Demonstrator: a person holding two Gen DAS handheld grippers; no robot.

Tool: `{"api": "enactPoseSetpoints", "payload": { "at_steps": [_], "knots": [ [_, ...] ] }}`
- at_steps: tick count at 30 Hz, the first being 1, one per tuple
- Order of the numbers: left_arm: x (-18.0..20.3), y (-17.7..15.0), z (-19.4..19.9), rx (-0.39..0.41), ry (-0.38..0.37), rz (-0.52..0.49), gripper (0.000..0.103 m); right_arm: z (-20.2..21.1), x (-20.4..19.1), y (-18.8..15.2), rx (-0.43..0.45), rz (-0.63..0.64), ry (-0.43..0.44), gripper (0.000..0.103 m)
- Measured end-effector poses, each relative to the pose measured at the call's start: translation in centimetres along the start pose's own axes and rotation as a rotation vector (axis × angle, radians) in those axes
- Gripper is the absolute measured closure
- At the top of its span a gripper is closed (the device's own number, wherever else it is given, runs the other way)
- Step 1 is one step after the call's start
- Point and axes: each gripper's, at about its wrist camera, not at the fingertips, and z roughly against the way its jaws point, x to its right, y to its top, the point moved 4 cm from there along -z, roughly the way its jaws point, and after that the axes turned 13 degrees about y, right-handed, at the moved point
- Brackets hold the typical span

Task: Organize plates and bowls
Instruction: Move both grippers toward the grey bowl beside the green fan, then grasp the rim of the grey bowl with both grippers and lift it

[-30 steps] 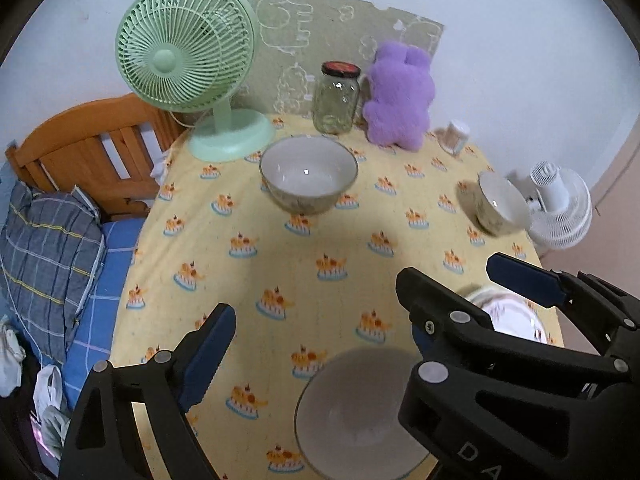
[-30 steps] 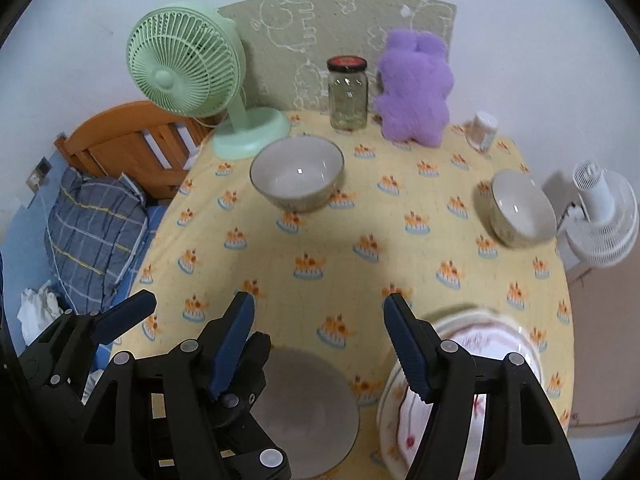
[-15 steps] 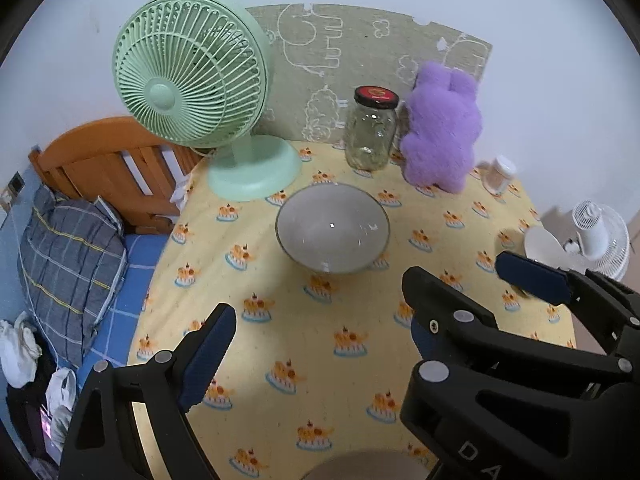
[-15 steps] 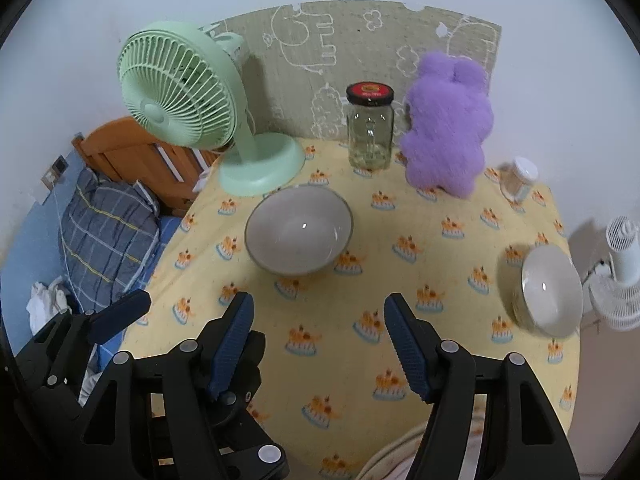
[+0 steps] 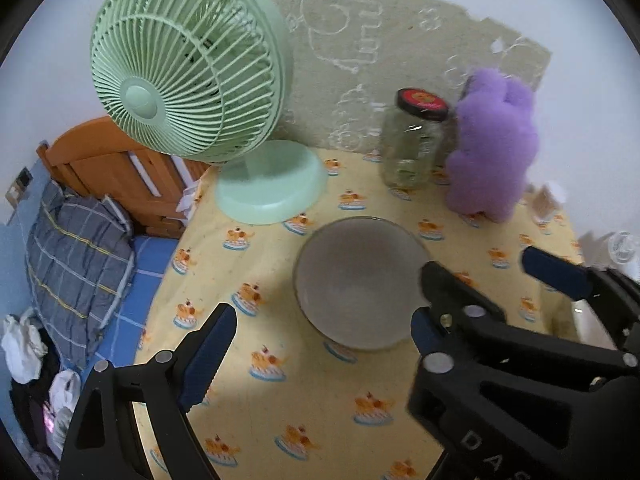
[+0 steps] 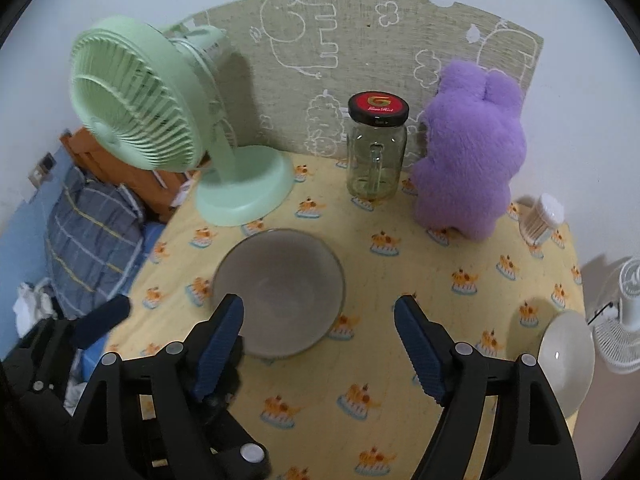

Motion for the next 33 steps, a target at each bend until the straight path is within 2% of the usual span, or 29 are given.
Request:
{"api": "enactPoseSetpoints", "payload": {
  "at_steps": [2, 9, 13, 14, 15, 16, 21, 24, 33],
  "knots": [
    [0.0, 0.3, -1.4, -0.008, 0.023, -0.003, 0.014, -1.4, 0.4, 0.3, -0.005, 0.001, -0.001, 0.023],
    [0.1, 0.7, -6.0, -0.053, 0.022, 0.035, 0.029, -5.7, 2.0, 0.9, -0.036, -0.04, 0.007, 0.025],
    [0.6, 0.9, -7.9, -0.062, 0.029, 0.031, 0.038, -7.9, 2.5, 0.9, -0.063, -0.053, 0.013, 0.041],
    [0.7, 0.9, -8.2, -0.062, 0.026, 0.038, 0.045, -8.4, 2.6, 0.8, -0.063, -0.057, 0.008, 0.045],
    [0.9, 0.9, -8.7, -0.066, 0.017, 0.051, 0.054, -8.7, 2.8, 0.9, -0.062, -0.062, 0.001, 0.053],
    [1.0, 0.8, -9.0, -0.074, 0.009, 0.06, 0.057, -9.0, 3.0, 0.9, -0.062, -0.067, -0.007, 0.058],
    [1.6, 0.2, -10.6, -0.143, -0.03, 0.069, 0.07, -10.6, 3.4, 0.6, -0.09, -0.076, 0.005, 0.068],
    [1.6, 0.1, -11.1, -0.141, -0.029, 0.072, 0.076, -11.4, 3.5, 0.5, -0.096, -0.069, 0.009, 0.073],
    [1.8, 0.3, -11.1, -0.142, -0.024, 0.052, 0.078, -12.0, 3.8, 0.6, -0.1, -0.067, -0.003, 0.073]
  ]
}}
